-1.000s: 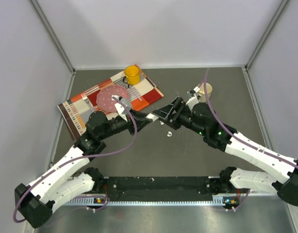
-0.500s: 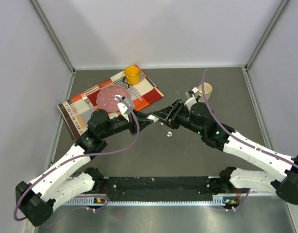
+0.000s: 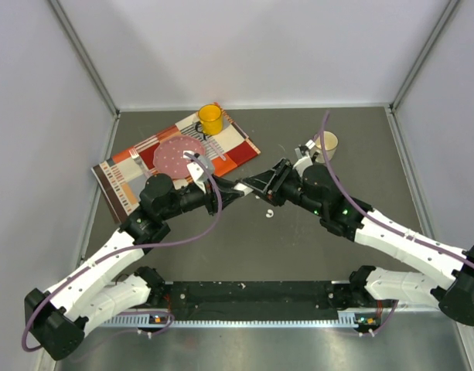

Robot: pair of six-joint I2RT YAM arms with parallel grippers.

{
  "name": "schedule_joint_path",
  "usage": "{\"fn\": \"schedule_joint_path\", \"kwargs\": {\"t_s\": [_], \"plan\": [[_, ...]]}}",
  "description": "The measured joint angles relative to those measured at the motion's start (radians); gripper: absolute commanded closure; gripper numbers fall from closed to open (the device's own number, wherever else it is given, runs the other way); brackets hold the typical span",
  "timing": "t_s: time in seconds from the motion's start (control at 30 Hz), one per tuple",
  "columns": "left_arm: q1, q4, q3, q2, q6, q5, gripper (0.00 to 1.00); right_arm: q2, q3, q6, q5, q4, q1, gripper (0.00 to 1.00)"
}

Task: Insert the wireless bluetooth earbuds into the charging case
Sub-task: Pick up the charging case at the center of the board.

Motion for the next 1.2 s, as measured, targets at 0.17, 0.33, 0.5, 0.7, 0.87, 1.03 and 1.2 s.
{"fn": "schedule_joint_path", "kwargs": {"t_s": [0.17,0.33,0.5,0.7,0.87,1.03,1.2], "plan": [[0.0,0.008,-0.001,0.0,-0.022,-0.016,0.48,0.0,-0.003,0.014,0.002,0.008,0.0,1.0],[0.0,0.054,-0.024,-0.026,-0.043,-0.06,0.34,-0.002,-0.024,0.025,0.013,0.008,0.001,1.0],[0.0,0.185,-0.144,-0.117,-0.072,-0.105,0.32,-0.006,-0.043,0.05,0.028,0.014,0.001,1.0],[0.0,0.483,-0.368,-0.182,-0.135,-0.167,0.33,-0.016,-0.053,0.079,0.029,0.035,0.001,1.0],[0.0,0.688,-0.463,-0.151,-0.154,-0.169,0.34,-0.041,-0.069,0.098,0.028,0.083,0.001,1.0],[0.0,0.893,-0.481,-0.087,-0.171,-0.155,0.35,-0.047,-0.085,0.114,0.02,0.128,0.001,1.0],[0.0,1.048,-0.481,0.007,-0.21,-0.118,0.36,-0.046,-0.089,0.12,0.006,0.167,0.001,1.0]]}}
